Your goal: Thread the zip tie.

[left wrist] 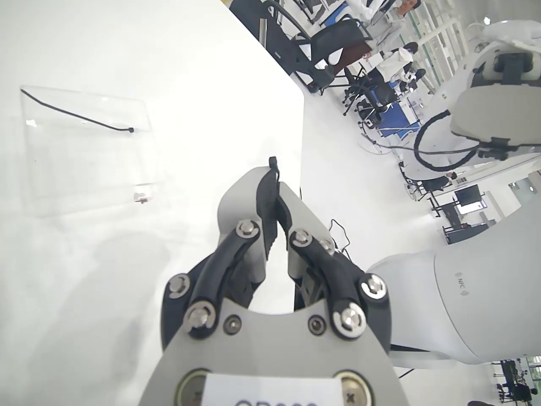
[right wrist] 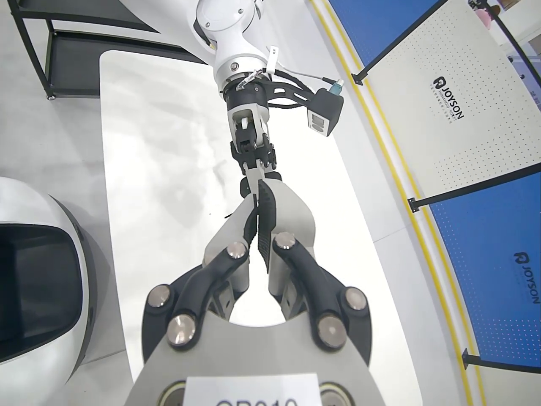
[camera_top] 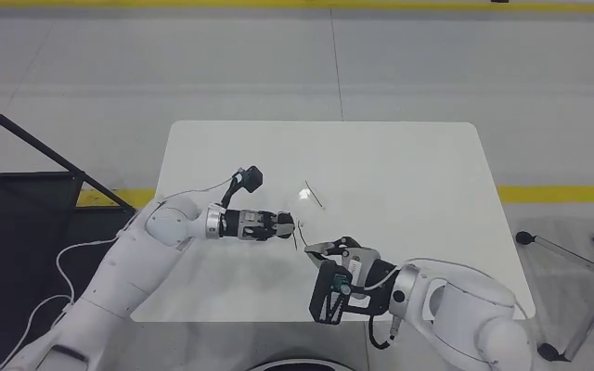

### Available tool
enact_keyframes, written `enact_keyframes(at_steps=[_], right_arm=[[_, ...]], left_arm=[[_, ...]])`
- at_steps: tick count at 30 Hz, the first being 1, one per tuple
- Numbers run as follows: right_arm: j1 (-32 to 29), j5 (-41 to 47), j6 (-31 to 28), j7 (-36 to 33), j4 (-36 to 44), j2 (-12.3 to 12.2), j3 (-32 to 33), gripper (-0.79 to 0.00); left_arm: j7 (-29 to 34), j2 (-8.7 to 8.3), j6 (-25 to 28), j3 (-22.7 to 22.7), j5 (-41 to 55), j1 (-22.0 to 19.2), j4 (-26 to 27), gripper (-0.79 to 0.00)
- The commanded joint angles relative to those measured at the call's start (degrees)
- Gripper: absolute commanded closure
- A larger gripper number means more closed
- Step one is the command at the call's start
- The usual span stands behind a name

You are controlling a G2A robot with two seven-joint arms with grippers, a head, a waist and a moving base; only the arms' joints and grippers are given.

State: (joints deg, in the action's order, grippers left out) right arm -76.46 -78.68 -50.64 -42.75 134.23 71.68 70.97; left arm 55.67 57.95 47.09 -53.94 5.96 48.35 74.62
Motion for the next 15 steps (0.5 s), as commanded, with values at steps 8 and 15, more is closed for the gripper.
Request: enact_keyframes(at_steps=[8,15], right_arm=[[1.06,4.47,-6.59,5.36,-3.78,-1.03,1.39,0.0],[2.09,6.18,-6.71,2.15,-4.56,-1.85,1.37,0.0]], left_arm=[[1.55,-0.34,-0.03,2.0,-2.12,-1.94,0.46,0.0],[-0.05,-0.86,1.57,4.06,-5.65,-3.43,1.34,0.0]])
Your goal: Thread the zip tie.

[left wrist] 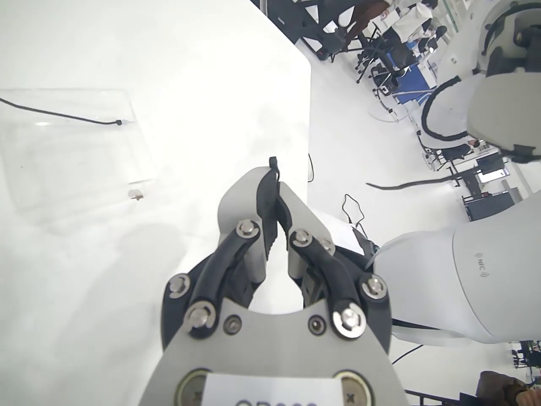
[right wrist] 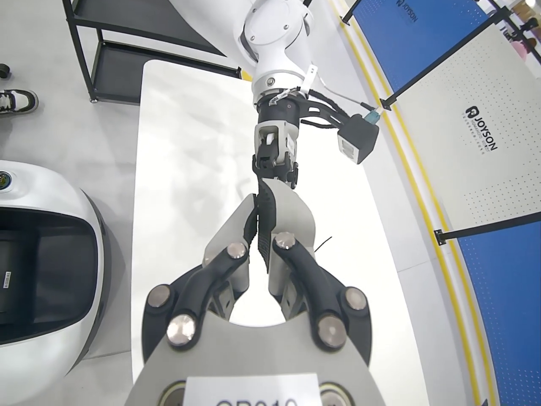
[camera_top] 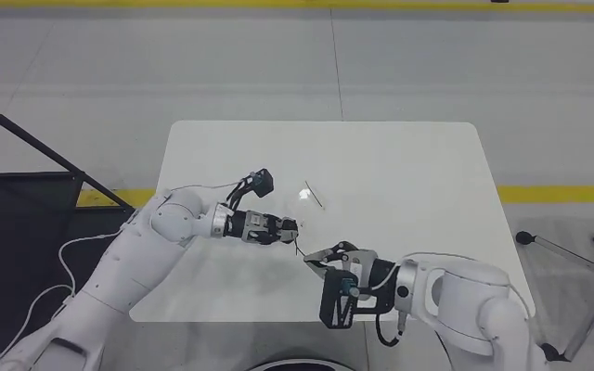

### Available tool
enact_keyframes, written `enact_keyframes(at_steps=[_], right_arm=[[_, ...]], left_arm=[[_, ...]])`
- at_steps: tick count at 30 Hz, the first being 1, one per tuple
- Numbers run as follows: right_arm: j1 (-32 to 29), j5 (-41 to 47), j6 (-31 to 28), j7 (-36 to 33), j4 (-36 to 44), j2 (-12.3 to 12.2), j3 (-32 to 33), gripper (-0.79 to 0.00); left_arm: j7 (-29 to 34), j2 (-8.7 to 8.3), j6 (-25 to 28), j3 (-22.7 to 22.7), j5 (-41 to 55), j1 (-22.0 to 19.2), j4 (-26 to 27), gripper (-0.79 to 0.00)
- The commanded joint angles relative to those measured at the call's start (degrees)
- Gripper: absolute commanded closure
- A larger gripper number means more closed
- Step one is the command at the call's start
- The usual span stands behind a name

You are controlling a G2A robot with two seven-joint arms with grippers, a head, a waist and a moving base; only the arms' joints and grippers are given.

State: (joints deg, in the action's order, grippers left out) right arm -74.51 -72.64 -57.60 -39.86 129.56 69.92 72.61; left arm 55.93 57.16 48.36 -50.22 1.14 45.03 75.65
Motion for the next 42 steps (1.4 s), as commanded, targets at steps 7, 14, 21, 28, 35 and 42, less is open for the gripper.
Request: enact_keyframes(at_steps=[7,14,21,28,35,42], right_arm=[[1.28,0.93,1.91,-3.94,0.24,-0.67,-1.81,0.0],[2.31,1.78,2.9,-5.82,0.09,-1.23,-3.14,0.0],[3.56,2.86,3.83,-6.73,-0.88,-1.75,-3.91,0.0],[4.83,3.88,4.56,-7.08,-1.82,-2.24,-4.71,0.0],[5.87,4.34,6.1,-7.09,-2.59,-2.65,-5.32,0.0],[6.63,4.76,6.86,-7.11,-3.25,-3.1,-5.84,0.0]], left_arm=[[-1.69,-0.5,1.68,0.92,-4.34,-0.04,1.27,0.0],[-2.61,-0.7,2.59,0.64,-4.38,0.36,1.59,0.0],[-2.61,-0.7,2.59,0.64,-4.38,0.36,1.59,0.0],[-2.61,-0.7,2.59,0.64,-4.38,0.36,1.59,0.0],[-2.61,-0.7,2.59,0.64,-4.38,0.36,1.59,0.0],[-2.61,-0.7,2.59,0.64,-4.38,0.36,1.59,0.0]])
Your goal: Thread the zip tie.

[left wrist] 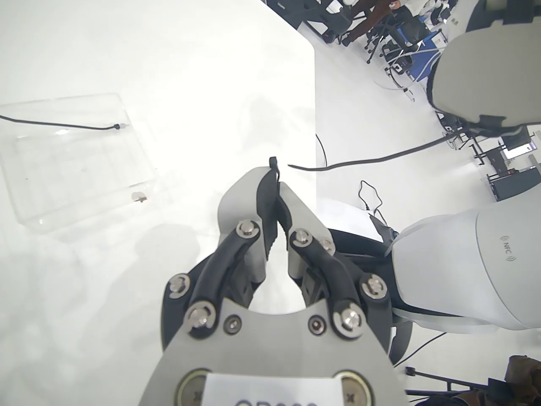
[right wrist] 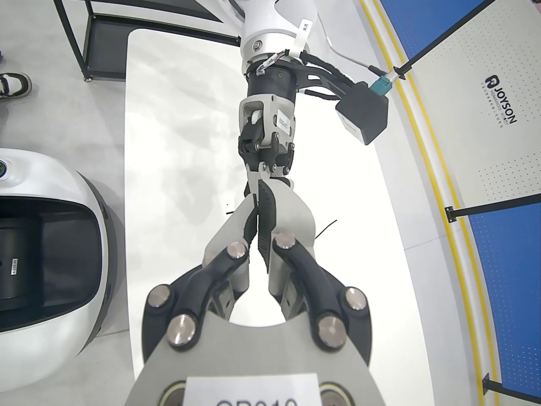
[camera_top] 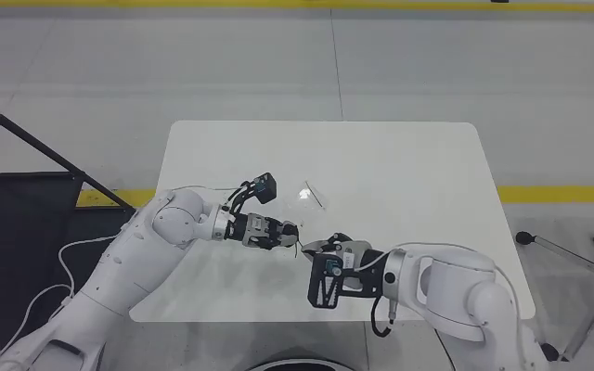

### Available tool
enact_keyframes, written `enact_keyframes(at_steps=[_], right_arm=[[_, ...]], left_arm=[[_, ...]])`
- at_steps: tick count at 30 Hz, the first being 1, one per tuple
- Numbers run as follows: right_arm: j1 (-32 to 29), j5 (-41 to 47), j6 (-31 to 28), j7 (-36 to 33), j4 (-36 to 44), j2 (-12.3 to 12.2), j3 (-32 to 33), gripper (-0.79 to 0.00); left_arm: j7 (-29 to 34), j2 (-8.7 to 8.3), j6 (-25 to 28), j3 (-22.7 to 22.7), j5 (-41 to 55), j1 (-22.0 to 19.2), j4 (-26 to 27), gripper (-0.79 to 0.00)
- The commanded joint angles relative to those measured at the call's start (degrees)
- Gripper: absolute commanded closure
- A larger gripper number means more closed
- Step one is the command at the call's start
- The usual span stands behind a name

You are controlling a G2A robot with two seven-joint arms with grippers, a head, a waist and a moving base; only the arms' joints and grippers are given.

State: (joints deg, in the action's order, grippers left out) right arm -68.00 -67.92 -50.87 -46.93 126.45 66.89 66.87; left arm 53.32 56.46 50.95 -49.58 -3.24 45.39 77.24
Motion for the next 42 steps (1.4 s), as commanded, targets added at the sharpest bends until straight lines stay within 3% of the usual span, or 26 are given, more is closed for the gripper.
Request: enact_keyframes(at_steps=[1,23,42], right_arm=[[0.28,0.11,0.22,-0.03,-0.24,-0.12,-0.19,0.0],[2.12,0.2,3.16,-0.16,-1.19,-1.35,-1.65,0.0],[2.23,-4.83,9.19,1.54,-0.49,-1.86,-3.3,0.0]], left_arm=[[0.0,0.0,0.0,0.0,0.0,0.0,0.0,0.0],[0.0,0.0,0.0,0.0,0.0,0.0,0.0,0.0],[0.0,0.0,0.0,0.0,0.0,0.0,0.0,0.0]])
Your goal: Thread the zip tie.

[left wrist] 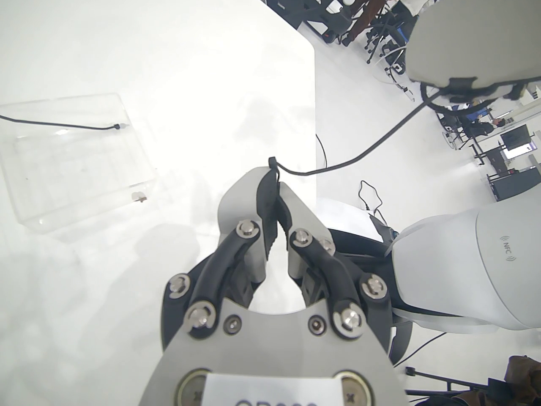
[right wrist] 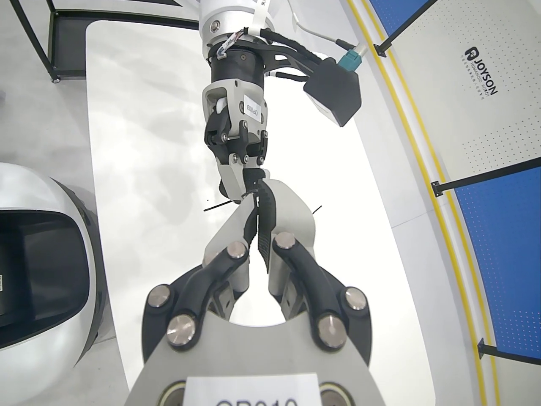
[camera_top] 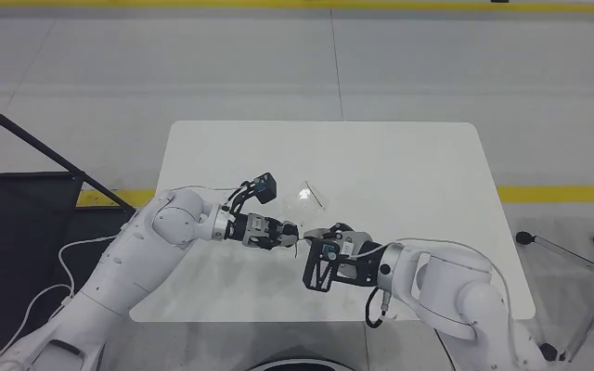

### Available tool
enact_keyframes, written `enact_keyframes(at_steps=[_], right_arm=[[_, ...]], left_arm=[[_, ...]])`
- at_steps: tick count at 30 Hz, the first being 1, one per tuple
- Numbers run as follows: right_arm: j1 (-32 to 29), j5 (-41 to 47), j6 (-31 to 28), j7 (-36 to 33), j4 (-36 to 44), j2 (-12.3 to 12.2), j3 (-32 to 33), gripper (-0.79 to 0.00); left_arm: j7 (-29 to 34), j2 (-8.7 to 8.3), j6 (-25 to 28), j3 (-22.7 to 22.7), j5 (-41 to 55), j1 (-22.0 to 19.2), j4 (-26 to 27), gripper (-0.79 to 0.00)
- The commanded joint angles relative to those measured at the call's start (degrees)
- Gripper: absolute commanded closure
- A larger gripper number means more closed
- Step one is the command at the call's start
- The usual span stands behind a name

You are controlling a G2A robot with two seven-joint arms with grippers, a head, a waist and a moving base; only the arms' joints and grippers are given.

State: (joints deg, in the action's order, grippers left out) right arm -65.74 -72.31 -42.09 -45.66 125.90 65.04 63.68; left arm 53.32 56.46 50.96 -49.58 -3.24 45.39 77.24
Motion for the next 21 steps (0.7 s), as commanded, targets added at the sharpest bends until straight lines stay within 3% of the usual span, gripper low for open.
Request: enact_keyframes(at_steps=[1,21], right_arm=[[-0.03,-0.92,0.79,0.58,0.19,-0.02,-0.15,0.0],[-2.56,-12.31,9.19,3.48,2.25,-0.12,-1.81,0.0]], left_arm=[[0.0,0.0,0.0,0.0,0.0,0.0,0.0,0.0],[0.0,0.0,0.0,0.0,0.0,0.0,0.0,0.0]])
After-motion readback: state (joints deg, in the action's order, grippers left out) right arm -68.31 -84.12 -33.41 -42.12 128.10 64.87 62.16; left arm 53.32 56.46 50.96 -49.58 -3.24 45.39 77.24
